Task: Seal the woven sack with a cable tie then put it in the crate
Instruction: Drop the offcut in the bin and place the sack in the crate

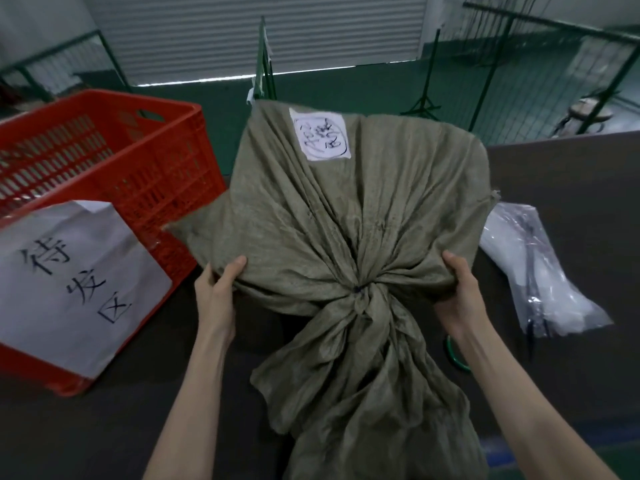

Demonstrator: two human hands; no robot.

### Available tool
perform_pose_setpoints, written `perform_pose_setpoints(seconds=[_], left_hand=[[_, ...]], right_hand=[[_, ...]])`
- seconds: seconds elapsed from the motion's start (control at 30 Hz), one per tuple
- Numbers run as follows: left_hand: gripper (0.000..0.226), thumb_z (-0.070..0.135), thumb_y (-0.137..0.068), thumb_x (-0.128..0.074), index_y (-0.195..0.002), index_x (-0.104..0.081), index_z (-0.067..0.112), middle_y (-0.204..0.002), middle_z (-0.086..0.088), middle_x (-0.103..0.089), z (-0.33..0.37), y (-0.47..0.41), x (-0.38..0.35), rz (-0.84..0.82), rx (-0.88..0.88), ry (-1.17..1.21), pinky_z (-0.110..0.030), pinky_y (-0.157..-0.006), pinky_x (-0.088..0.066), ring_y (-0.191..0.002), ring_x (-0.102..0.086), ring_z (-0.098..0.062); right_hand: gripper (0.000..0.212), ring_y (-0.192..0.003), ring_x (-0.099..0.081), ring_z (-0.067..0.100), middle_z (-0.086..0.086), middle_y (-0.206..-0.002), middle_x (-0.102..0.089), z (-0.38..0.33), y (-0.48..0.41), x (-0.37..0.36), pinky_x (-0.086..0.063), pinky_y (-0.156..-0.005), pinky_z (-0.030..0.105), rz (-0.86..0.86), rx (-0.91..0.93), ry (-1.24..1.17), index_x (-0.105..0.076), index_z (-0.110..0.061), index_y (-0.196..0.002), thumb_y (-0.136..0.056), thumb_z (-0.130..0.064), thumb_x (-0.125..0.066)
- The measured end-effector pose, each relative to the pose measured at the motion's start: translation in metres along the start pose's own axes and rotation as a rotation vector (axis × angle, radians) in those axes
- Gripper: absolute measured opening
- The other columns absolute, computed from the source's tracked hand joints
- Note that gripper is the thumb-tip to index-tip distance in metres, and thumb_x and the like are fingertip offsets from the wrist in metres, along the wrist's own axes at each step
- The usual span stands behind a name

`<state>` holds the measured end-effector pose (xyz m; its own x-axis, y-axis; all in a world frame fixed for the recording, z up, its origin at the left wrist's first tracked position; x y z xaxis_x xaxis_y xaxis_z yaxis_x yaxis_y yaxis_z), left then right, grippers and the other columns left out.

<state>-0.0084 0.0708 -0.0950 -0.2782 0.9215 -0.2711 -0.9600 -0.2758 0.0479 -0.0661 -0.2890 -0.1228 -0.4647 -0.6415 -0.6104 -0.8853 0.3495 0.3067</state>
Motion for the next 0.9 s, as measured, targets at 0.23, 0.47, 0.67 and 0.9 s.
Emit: perform_pose_setpoints(seconds=[0.23,0.47,0.67,0.9], left_hand=[[0.027,0.005,-0.085,-0.061,-0.1,-0.068,0.027,-0.096,0.016,-0.074,0.083,0.012,-0.031,-0.078,-0.363,0.023,-0.021,-0.085,-0.049,-0.099,-0.066,-0.005],[0.031,0.023,-0.079,-0.065,-0.11,-0.066,0.03,-0.111,0.011,-0.071,0.126,0.021,-0.029,-0.034,-0.544,0.114,-0.032,-0.098,-0.046,-0.115,-0.061,-0.015],[0.036,0.019,-0.081,-0.064,-0.117,-0.063,0.019,-0.117,0.002,-0.067,0.161,0.012,-0.014,0.002,-0.639,0.221,-0.039,-0.103,-0.043,-0.121,-0.057,-0.023],[0.038,0.017,-0.08,-0.063,-0.117,-0.062,0.015,-0.116,0.0,-0.066,0.181,0.011,0.003,0.038,-0.737,0.326,-0.046,-0.106,-0.041,-0.12,-0.056,-0.027]], right_hand=[[0.051,-0.133,-0.045,0.026,0.009,-0.143,-0.049,-0.032,0.002,-0.034,-0.038,-0.11,0.041,-0.04,0.125,-0.265,-0.048,-0.011,-0.136,-0.085,-0.02,-0.051],[0.046,-0.124,-0.052,0.025,0.007,-0.125,-0.059,-0.073,-0.006,-0.096,-0.042,-0.106,0.04,-0.214,0.205,-0.389,-0.055,-0.012,-0.126,-0.08,-0.02,-0.052],[0.057,-0.117,-0.054,0.025,0.008,-0.121,-0.059,-0.09,-0.003,-0.15,-0.044,-0.104,0.04,-0.391,0.257,-0.442,-0.054,-0.012,-0.124,-0.067,-0.016,-0.064],[0.07,-0.118,-0.05,0.028,0.009,-0.117,-0.06,-0.104,0.004,-0.205,-0.034,-0.111,0.045,-0.624,0.254,-0.48,-0.054,-0.01,-0.121,-0.055,-0.015,-0.073]])
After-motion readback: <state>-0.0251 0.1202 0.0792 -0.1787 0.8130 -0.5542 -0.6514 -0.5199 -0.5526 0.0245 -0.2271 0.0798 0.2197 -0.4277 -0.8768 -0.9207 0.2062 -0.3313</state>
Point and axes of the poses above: each hand's wrist, its own y-axis away from the middle knuckle, its own x-axis out of the back of the hand, z = x × y, the point moved 7 cm from there along -y, towards the middle knuckle
